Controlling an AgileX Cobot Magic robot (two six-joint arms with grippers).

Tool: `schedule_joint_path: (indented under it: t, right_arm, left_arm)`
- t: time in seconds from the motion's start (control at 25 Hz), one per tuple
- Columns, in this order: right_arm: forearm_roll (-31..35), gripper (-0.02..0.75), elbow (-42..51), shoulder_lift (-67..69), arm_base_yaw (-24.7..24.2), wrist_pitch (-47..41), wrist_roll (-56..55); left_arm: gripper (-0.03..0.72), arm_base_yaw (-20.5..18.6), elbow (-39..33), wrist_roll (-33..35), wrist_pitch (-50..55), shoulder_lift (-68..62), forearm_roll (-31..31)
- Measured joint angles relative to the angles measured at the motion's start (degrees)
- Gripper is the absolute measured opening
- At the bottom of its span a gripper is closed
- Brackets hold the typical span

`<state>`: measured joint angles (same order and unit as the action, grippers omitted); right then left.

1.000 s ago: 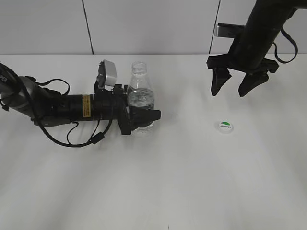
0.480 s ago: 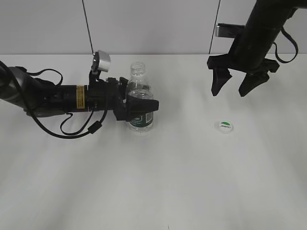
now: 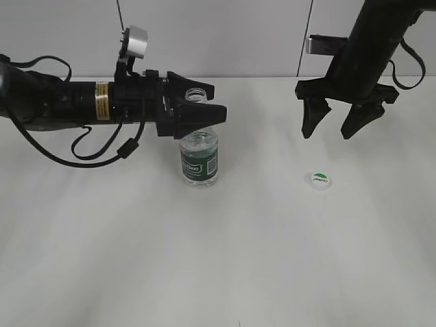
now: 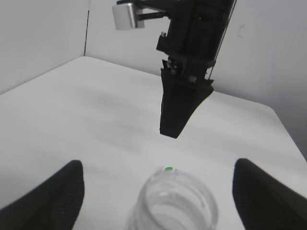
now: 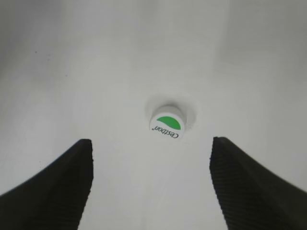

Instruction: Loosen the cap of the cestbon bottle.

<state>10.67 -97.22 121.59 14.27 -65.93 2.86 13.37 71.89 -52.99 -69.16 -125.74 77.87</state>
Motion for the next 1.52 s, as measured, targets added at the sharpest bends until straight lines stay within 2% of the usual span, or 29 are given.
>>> schedule_joint_path:
  t: [0.4,0.52,0.64,0.76,0.88,0.96,1.04,1.24,1.52]
  right_arm:
    - [-0.1,0.576,-9.7,-0.8,0.0,-3.7,0.0]
    - [0.3,0.576,-12.5,-0.9,0.0,-3.7,-0.1]
    - [2.1,0.576,-13.5,-1.2,0.0,-3.7,-0.1]
    - [3.2,0.576,-13.6,-2.5,0.0,-3.8,-0.1]
    - [3.3,0.576,-13.6,-4.3,0.0,-3.8,-0.1]
    - [3.2,0.576,-13.6,-5.5,0.0,-3.8,-0.1]
    - [3.2,0.576,-13.6,-6.8,0.0,-3.8,-0.2]
    - [3.2,0.576,-10.4,-12.1,0.2,-3.8,-0.6]
    - [2.7,0.576,5.7,-27.6,0.2,-3.8,-0.7]
  left_arm:
    - [0.57,-1.2,0.0,-10.8,-0.1,10.4,0.1]
    - [0.562,-2.9,0.0,-15.3,0.0,14.4,0.1]
    - [0.53,-5.4,0.0,-21.2,4.4,18.9,0.5]
    - [0.501,-8.3,0.0,-32.2,15.3,23.4,4.9]
    - [0.493,-10.6,0.0,-47.1,26.1,26.4,16.0]
    - [0.491,-12.0,-0.1,-57.4,29.5,27.1,23.2]
    - [0.481,-13.4,-0.1,-63.8,29.5,27.2,26.1]
    - [0.437,-15.1,-0.1,-67.1,27.7,27.2,27.4]
    - [0.445,-16.9,-0.1,-67.3,20.5,27.2,27.6]
